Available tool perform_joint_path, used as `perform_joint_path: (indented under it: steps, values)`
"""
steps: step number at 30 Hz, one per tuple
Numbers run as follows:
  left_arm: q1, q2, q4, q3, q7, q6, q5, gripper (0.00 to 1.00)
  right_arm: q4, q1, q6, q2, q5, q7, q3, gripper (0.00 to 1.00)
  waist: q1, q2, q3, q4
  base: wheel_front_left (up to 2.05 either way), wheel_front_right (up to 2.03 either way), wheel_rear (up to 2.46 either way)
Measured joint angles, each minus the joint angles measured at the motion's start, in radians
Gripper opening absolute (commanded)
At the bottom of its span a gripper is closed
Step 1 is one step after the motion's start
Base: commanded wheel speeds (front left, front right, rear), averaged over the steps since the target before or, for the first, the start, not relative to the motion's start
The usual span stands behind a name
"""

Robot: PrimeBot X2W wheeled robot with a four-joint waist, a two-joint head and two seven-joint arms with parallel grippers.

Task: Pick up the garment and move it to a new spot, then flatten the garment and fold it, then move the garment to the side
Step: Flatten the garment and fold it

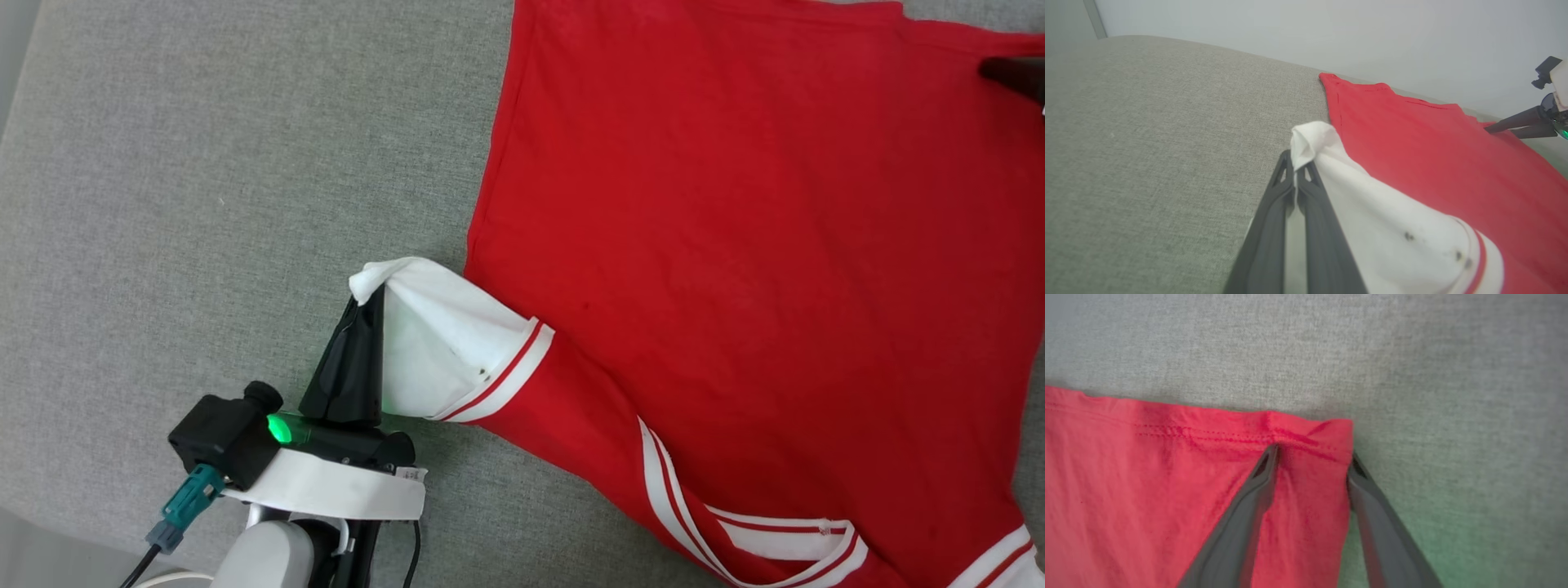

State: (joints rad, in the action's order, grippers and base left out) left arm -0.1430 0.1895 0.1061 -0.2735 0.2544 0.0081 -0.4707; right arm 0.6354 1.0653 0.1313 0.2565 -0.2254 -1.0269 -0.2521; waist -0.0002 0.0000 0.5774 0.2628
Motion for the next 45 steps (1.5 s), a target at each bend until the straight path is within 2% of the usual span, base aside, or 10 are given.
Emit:
perform_joint_path:
  steps: [8, 15, 21, 26, 32, 39, 41, 42, 43, 45]
  values:
    - [-0.001, -0.002, -0.047, 0.007, 0.004, -0.005, 0.002, 0.0, -0.037, -0.053, 0.0, 0.005, -0.003, 0.025, 0.054, 0.0, 0.0002, 0.0, -0.05, -0.007, 0.0, 0.0, 0.0]
    - [0.04, 0.013, -0.106, 0.029, 0.004, 0.005, -0.005, 0.0, -0.173, -0.165, 0.0, 0.107, -0.051, 0.038, 0.167, 0.0, 0.0002, 0.0, -0.155, -0.028, 0.0, 0.0, 0.0]
    - [0.104, 0.033, -0.128, 0.057, -0.004, 0.031, -0.019, 0.0, -0.343, -0.366, 0.0, 0.206, -0.122, 0.005, 0.202, 0.0, 0.0002, 0.0, -0.266, -0.066, 0.0, 0.0, 0.0]
    - [0.164, 0.056, -0.131, 0.073, -0.02, 0.046, -0.028, 0.0, -0.463, -0.611, 0.0, 0.236, -0.162, -0.035, 0.155, 0.0, 0.0002, 0.0, -0.357, -0.116, 0.0, 0.0, 0.0]
    - [0.219, 0.083, -0.109, 0.071, -0.06, 0.063, -0.027, 0.0, -0.574, -0.943, 0.0, 0.203, -0.179, -0.083, 0.064, 0.0, 0.0001, 0.0, -0.45, -0.187, 0.0, 0.0, 0.0]
    - [0.248, 0.099, -0.108, 0.075, -0.08, 0.078, -0.027, 0.0, -0.646, -1.27, 0.0, 0.056, -0.194, -0.087, -0.004, 0.0, 0.0, 0.0, -0.513, -0.259, 0.0, 0.0, 0.0]
    - [0.252, 0.101, -0.107, 0.077, -0.084, 0.081, -0.029, 0.0, -0.651, -1.325, 0.0, 0.004, -0.196, -0.08, -0.011, 0.04, 0.0, 0.0001, -0.52, -0.274, 0.0, 0.0, 0.0]
    - [0.252, 0.103, -0.107, 0.078, -0.087, 0.082, -0.033, 0.0, -0.652, -1.339, 0.0, -0.014, -0.197, -0.072, -0.009, 0.41, 0.0, 0.0, -0.522, -0.282, 0.0, 0.0, 0.0]
    - [0.252, 0.104, -0.106, 0.078, -0.09, 0.084, -0.034, 0.0, -0.651, -1.348, 0.0, -0.033, -0.203, -0.059, -0.012, 1.0, 0.0, 0.0, -0.522, -0.289, 0.0, 0.0, 0.0]
    - [0.254, 0.105, -0.103, 0.08, -0.093, 0.089, -0.035, 0.0, -0.654, -1.349, 0.0, -0.053, -0.199, -0.01, -0.012, 1.0, 0.0, 0.0, -0.522, -0.301, 0.0, 0.0, 0.0]
